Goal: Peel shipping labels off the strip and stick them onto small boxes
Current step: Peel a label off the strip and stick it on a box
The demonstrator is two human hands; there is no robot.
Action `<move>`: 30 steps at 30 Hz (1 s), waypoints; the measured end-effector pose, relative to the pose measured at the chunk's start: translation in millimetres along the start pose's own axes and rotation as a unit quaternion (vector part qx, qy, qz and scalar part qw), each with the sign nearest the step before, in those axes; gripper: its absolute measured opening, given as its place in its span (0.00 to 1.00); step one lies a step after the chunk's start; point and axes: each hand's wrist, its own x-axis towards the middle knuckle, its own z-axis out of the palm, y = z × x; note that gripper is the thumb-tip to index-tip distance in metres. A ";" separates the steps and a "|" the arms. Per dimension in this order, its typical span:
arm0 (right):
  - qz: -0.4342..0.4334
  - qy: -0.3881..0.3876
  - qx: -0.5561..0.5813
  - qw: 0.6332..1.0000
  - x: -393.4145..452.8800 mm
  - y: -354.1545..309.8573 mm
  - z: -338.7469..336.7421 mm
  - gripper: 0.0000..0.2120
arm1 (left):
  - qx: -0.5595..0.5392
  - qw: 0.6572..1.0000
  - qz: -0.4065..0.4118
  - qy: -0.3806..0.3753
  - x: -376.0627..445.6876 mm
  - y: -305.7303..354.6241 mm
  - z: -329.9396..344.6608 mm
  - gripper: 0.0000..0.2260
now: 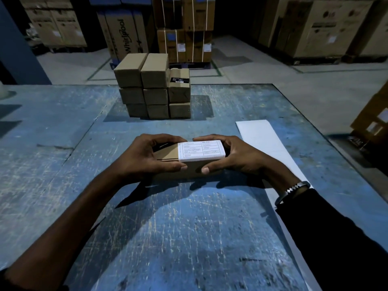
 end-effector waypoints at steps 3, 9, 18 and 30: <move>-0.008 0.015 0.031 0.999 -1.9 -3.1 -1.0 0.36 | -0.006 0.999 0.011 0.039 -1.1 6.1 -0.4 0.25; -0.074 0.137 0.213 0.964 3.0 -24.0 17.4 0.42 | -0.078 0.967 0.028 0.240 -0.6 25.0 5.6 0.28; -0.130 0.227 0.188 0.947 0.5 -32.6 38.9 0.25 | -0.055 0.971 0.035 0.231 -5.6 45.2 46.2 0.23; -0.170 0.137 0.158 0.963 -5.5 -39.4 54.9 0.24 | -0.288 0.939 0.025 0.184 -6.1 58.3 27.2 0.23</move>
